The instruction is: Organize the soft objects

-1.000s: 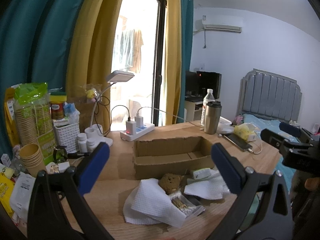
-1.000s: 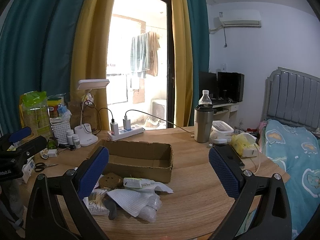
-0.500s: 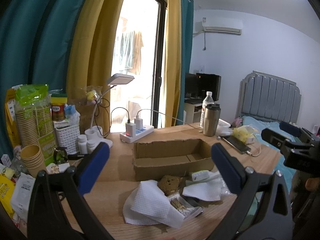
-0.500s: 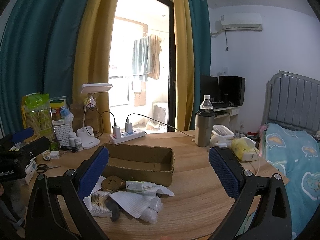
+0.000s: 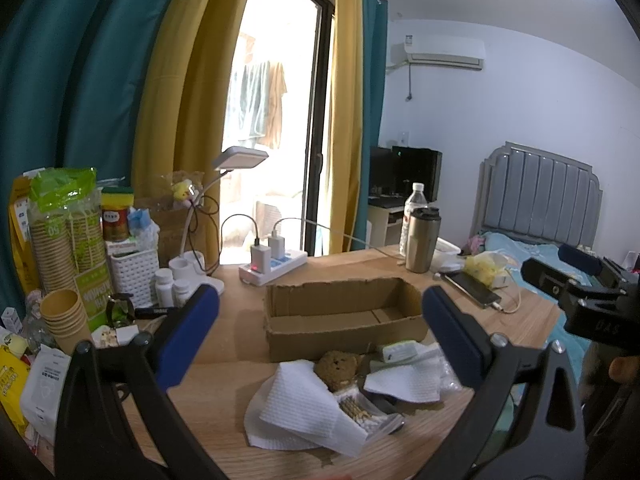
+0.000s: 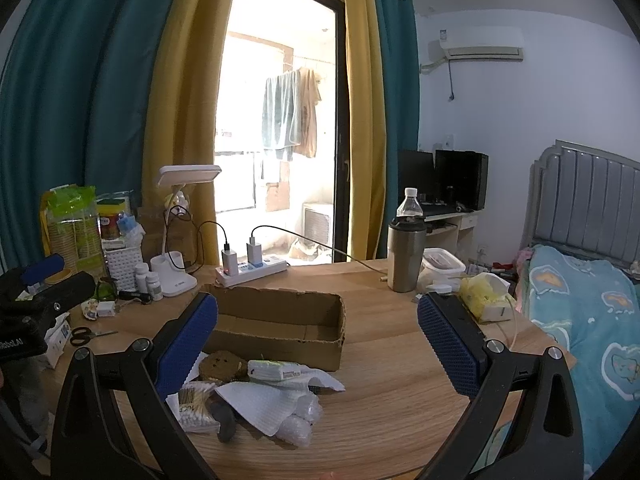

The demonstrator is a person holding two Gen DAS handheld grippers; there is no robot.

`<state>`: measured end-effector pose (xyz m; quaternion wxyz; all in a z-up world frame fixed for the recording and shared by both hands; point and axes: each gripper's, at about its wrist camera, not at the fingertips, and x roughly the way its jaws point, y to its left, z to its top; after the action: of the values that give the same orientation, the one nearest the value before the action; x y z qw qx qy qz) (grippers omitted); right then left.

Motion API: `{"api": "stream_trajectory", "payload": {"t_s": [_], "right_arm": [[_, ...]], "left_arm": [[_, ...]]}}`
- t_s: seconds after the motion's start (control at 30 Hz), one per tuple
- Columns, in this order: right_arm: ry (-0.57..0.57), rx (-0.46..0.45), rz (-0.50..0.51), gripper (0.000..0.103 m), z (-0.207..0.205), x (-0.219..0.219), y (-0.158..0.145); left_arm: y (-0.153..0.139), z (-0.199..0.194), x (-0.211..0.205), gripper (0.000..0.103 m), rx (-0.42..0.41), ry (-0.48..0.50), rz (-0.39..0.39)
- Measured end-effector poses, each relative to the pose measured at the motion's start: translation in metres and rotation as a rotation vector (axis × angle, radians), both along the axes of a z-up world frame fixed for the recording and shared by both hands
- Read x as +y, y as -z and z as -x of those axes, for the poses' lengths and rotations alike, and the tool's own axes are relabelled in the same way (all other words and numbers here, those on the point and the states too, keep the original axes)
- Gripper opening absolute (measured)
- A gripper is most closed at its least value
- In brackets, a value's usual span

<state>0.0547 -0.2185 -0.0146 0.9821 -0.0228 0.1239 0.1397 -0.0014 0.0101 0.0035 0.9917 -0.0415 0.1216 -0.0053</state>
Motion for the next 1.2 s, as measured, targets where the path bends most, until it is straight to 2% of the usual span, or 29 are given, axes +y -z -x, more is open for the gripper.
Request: {"api": "stream_trajectory", "payload": {"t_s": [0.4, 0.8, 1.2], "right_arm": [[0.033, 0.023, 0.006, 0.102, -0.009, -0.009, 0.007], [0.031, 0.134, 0.030, 0.102, -0.042, -0.005, 0.045], [-0.077, 0.227, 0.078, 0.102, -0.080, 0.032, 0.090]], "left_arm": [[0.008, -0.007, 0.005, 0.102, 0.022, -0.018, -0.002], [0.055, -0.038, 0.014, 0.102, 0.165, -0.032, 0.003], [0.107, -0.075, 0.024, 0.102, 0.313, -0.039, 0.012]]}}
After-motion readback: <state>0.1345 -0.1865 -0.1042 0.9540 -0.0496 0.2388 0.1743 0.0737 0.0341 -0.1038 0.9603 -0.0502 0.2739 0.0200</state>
